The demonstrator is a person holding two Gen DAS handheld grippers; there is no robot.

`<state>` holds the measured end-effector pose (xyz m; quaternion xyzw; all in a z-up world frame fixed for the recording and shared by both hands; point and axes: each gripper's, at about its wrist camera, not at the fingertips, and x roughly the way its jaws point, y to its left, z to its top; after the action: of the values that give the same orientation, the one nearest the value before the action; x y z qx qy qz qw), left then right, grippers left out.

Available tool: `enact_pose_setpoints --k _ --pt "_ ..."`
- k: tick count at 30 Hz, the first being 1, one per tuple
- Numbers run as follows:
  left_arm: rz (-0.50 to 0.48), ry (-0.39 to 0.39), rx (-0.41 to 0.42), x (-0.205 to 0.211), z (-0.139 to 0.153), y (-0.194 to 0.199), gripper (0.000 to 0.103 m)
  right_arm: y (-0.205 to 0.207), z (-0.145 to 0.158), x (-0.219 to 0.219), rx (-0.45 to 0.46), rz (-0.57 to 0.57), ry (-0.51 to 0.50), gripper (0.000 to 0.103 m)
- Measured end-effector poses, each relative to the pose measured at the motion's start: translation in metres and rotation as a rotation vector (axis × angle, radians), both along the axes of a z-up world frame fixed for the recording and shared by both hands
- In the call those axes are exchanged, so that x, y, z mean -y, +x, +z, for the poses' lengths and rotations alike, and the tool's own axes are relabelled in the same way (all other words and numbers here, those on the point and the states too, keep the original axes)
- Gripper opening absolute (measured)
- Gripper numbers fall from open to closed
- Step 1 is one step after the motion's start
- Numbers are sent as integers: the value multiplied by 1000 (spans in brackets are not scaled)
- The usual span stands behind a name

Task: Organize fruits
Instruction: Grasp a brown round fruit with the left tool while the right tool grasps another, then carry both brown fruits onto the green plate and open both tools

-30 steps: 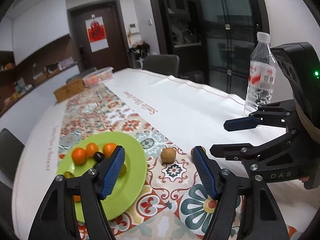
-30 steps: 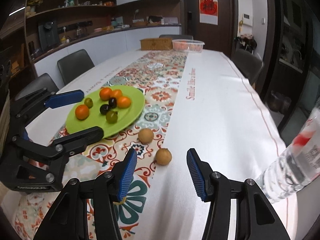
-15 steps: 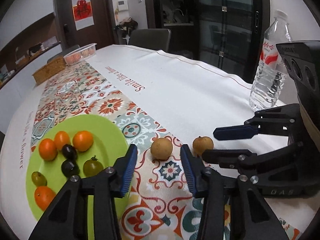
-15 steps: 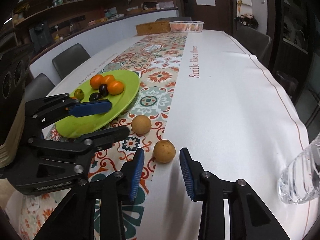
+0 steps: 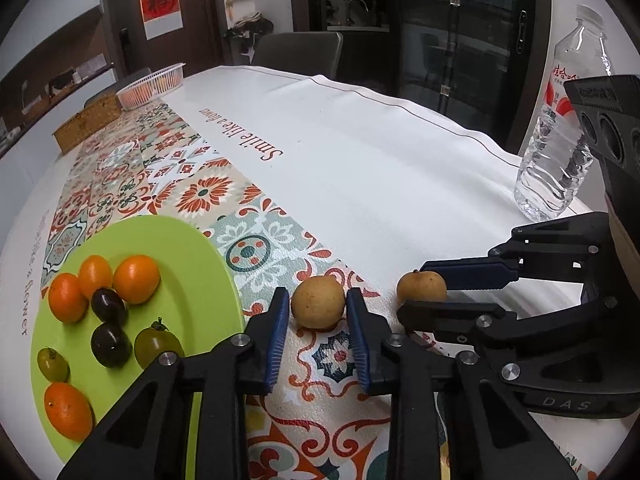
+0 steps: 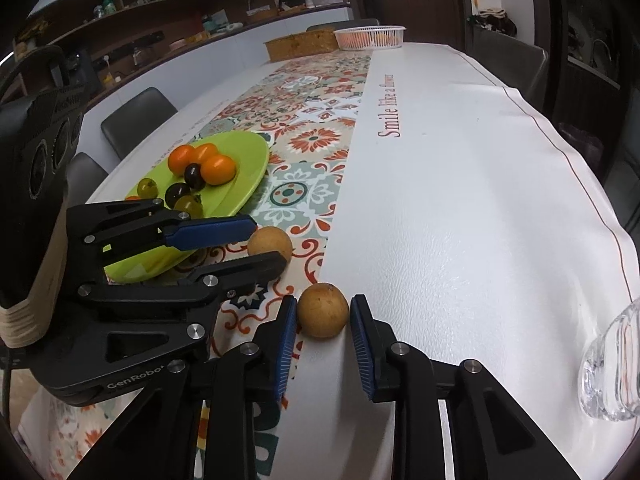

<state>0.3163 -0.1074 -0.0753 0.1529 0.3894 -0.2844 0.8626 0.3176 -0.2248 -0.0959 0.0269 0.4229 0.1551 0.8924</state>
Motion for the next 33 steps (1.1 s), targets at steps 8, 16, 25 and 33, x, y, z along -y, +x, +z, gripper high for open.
enact_pose_setpoints --k 8,16,25,33 --pt "19 -29 3 -7 10 -10 28 -4 3 7 9 -13 23 27" --pt "62 -50 37 -18 31 -26 28 -14 20 4 52 -3 25 27" --pt "123 -93 96 -41 61 -56 28 -33 49 -9 120 34 34 27" --pt "190 -121 143 -64 84 -80 28 -48 73 -26 175 80 42 27"
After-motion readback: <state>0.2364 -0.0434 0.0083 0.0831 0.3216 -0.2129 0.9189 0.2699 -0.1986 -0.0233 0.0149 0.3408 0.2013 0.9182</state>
